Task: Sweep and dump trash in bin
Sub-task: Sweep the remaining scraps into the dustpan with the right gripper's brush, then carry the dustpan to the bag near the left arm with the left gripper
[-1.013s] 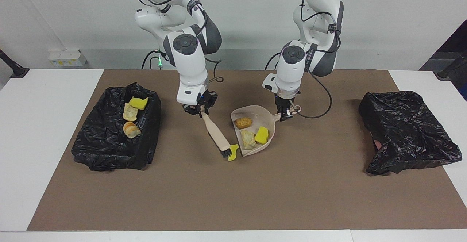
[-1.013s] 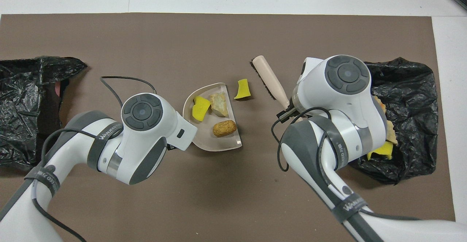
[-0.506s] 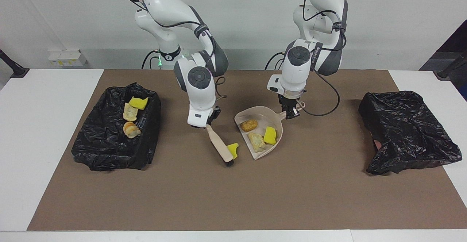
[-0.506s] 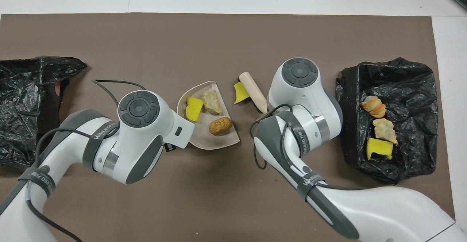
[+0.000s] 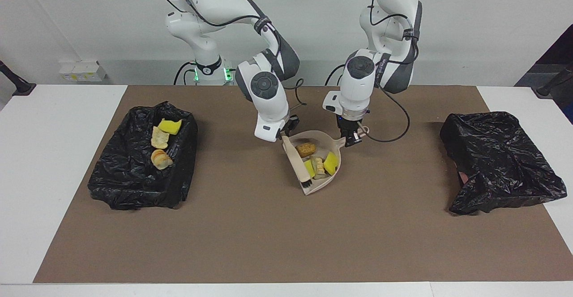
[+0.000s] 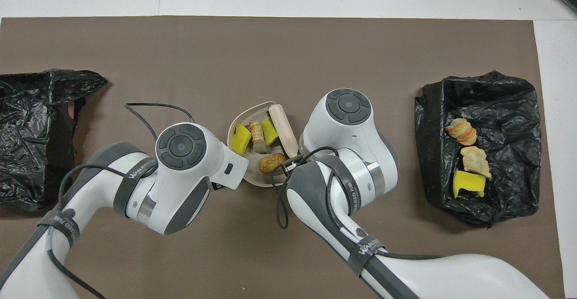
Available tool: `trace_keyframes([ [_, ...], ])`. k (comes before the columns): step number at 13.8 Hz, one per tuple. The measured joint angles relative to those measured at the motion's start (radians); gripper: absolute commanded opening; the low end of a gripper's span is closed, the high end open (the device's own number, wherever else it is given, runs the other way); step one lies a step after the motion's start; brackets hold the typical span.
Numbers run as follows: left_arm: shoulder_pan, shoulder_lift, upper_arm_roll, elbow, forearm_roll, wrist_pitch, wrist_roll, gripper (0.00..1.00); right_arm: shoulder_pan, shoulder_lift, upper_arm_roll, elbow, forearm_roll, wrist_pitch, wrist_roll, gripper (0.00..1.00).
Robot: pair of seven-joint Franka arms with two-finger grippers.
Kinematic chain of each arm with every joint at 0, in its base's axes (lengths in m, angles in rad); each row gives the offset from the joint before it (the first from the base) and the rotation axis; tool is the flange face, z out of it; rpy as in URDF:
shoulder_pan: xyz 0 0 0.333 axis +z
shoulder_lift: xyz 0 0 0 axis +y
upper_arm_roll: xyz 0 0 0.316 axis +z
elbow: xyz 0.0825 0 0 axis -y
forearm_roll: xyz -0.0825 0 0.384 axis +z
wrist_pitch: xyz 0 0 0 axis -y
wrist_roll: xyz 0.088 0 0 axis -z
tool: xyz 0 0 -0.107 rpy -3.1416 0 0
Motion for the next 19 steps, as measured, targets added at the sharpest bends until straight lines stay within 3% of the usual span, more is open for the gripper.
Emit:
trace_keyframes([
  [4,0.001,0.0,0.003,-0.016,-0.008,0.036,0.015,0.0,-0.012,-0.104,-0.005,0.0,0.001,-0.099,0.172,0.0],
  [9,0.086,0.001,0.011,-0.009,-0.119,0.05,0.199,0.0,0.005,-0.205,0.0,-0.033,0.001,-0.174,0.366,0.0],
  [13,0.182,0.001,0.016,0.051,-0.183,0.023,0.335,0.0,0.101,-0.266,0.004,-0.169,0.001,-0.126,0.488,0.0],
  [19,0.349,0.009,0.017,0.279,-0.184,-0.234,0.492,0.0,0.205,-0.285,0.005,-0.318,0.005,0.052,0.551,0.0],
])
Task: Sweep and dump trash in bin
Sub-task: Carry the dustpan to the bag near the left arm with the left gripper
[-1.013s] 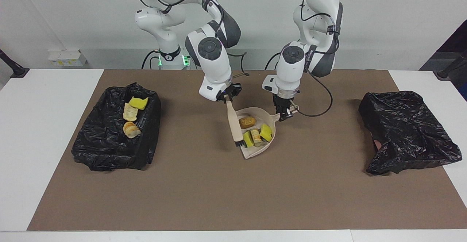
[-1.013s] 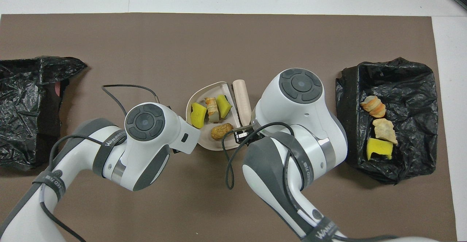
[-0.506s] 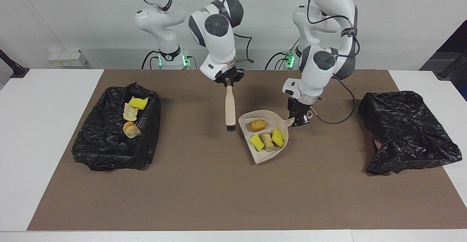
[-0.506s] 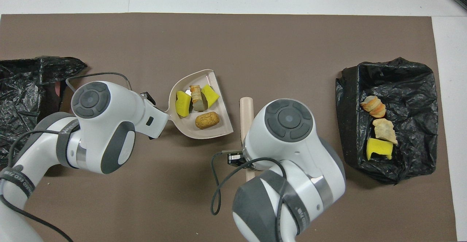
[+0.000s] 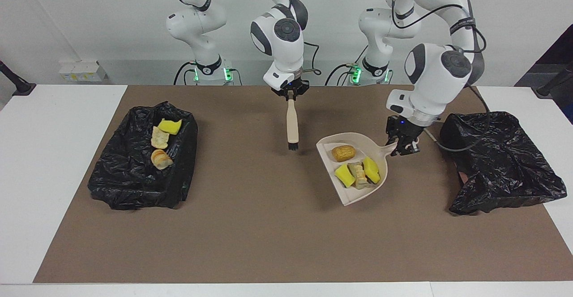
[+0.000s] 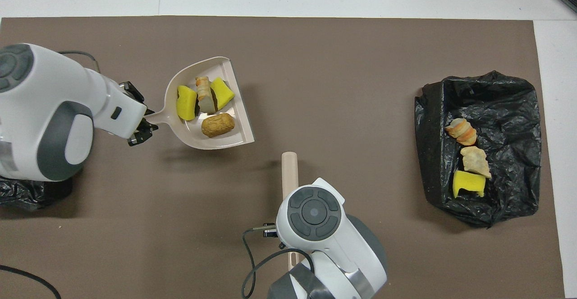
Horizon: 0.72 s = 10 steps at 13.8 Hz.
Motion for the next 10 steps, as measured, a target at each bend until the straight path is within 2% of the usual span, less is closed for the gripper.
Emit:
trace_keyframes([
  [4,0.162,0.005,0.0,0.044,-0.026,-0.053,0.214,0.0,0.072,0.077,0.0,-0.011,0.002,0.126,0.085,0.0],
  [7,0.283,0.007,0.0,0.048,-0.045,-0.073,0.386,0.0,0.086,0.099,0.0,-0.01,0.002,0.158,0.097,0.0],
  [8,0.316,0.007,0.001,0.05,-0.046,-0.077,0.425,0.0,0.087,0.102,0.0,-0.01,0.002,0.161,0.097,0.18],
  [9,0.353,0.007,0.001,0.053,-0.046,-0.084,0.464,0.0,0.091,0.108,0.0,-0.01,0.002,0.165,0.097,0.28],
  [10,0.397,0.009,0.001,0.065,-0.046,-0.091,0.51,0.0,0.097,0.114,0.0,-0.01,0.002,0.17,0.097,0.44],
])
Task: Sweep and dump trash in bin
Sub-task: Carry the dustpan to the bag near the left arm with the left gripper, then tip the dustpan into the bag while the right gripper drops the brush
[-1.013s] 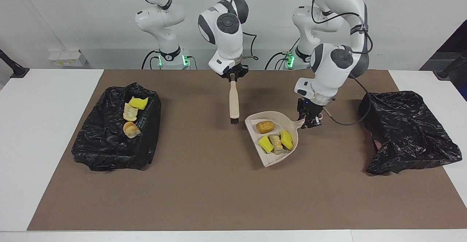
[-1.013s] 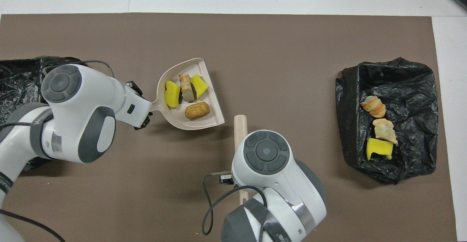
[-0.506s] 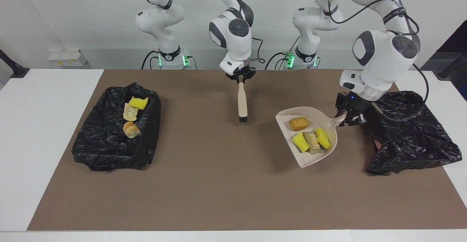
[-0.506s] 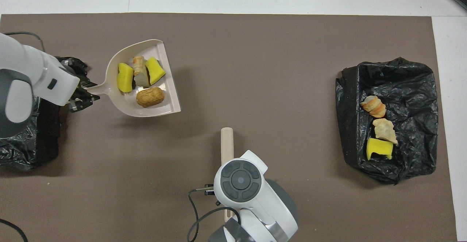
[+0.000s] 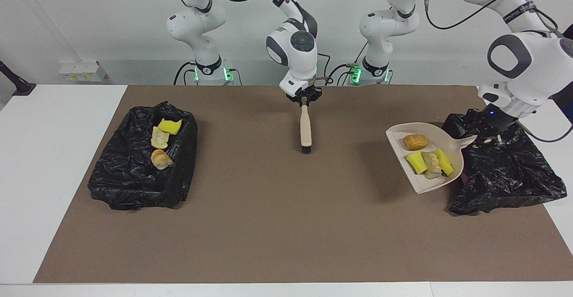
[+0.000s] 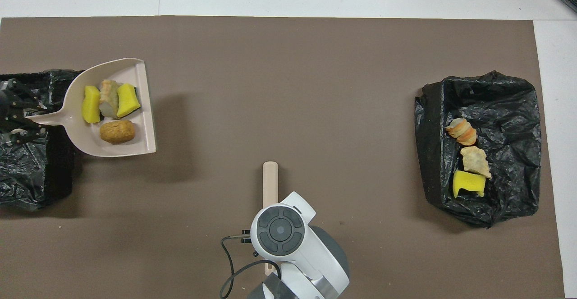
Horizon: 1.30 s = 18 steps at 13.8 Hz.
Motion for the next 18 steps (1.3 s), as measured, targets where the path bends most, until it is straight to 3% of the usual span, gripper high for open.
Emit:
trace_keyframes([
  [2,0.093,0.008,0.004,0.044,0.02,-0.013,0.109,0.0,0.004,0.006,0.0,0.0,0.0,0.011,0.0,1.0],
  [6,0.207,0.056,0.009,0.147,0.18,-0.003,0.299,0.0,-0.012,0.03,-0.01,0.059,-0.01,0.03,0.0,1.0],
  [9,0.22,0.083,0.009,0.174,0.309,0.102,0.311,0.0,-0.123,0.044,-0.018,0.143,-0.024,0.031,-0.017,1.0],
  [12,0.22,0.091,0.008,0.175,0.461,0.157,0.214,0.0,-0.293,0.021,-0.023,0.183,-0.031,0.029,-0.114,1.0],
  [14,0.214,0.094,-0.001,0.173,0.588,0.169,0.158,0.0,-0.372,0.004,-0.024,0.185,-0.112,0.026,-0.132,1.0],
  [18,0.133,0.091,-0.01,0.145,0.913,0.179,-0.022,0.0,-0.392,-0.004,-0.02,0.186,-0.269,0.022,-0.132,1.0],
])
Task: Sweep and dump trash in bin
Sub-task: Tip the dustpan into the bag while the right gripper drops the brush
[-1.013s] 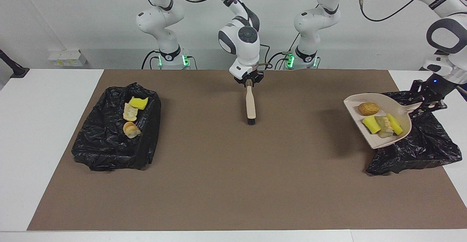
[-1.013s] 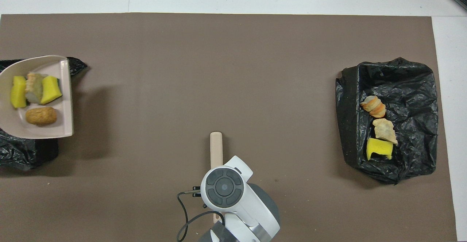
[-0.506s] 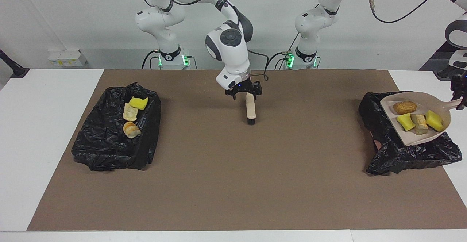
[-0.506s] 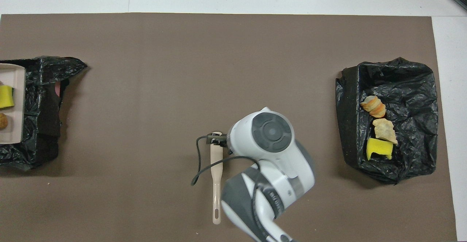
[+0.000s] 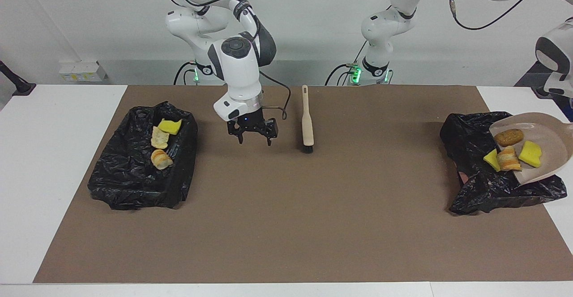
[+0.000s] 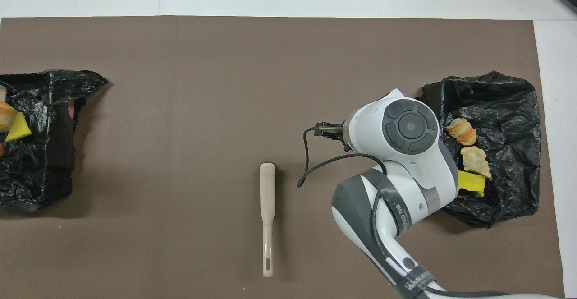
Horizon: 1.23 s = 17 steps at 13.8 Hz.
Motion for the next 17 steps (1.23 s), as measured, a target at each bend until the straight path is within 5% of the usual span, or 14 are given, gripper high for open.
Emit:
trace_keyframes([
  [4,-0.051,-0.034,-0.001,-0.036,0.282,0.0,-0.053,0.0,-0.042,-0.066,-0.002,0.002,-0.029,-0.045,-0.04,1.0],
  [8,-0.051,-0.106,0.001,-0.037,0.298,-0.004,-0.051,0.0,-0.09,-0.103,-0.002,0.003,-0.029,-0.057,-0.124,1.0],
  [14,-0.071,-0.142,-0.01,-0.055,-0.05,-0.13,-0.208,0.0,-0.147,-0.096,-0.003,0.047,-0.029,-0.074,-0.219,1.0],
  [17,-0.116,-0.142,-0.016,-0.06,-0.243,-0.218,-0.406,0.0,-0.197,-0.13,-0.006,0.111,-0.029,-0.23,-0.245,1.0],
])
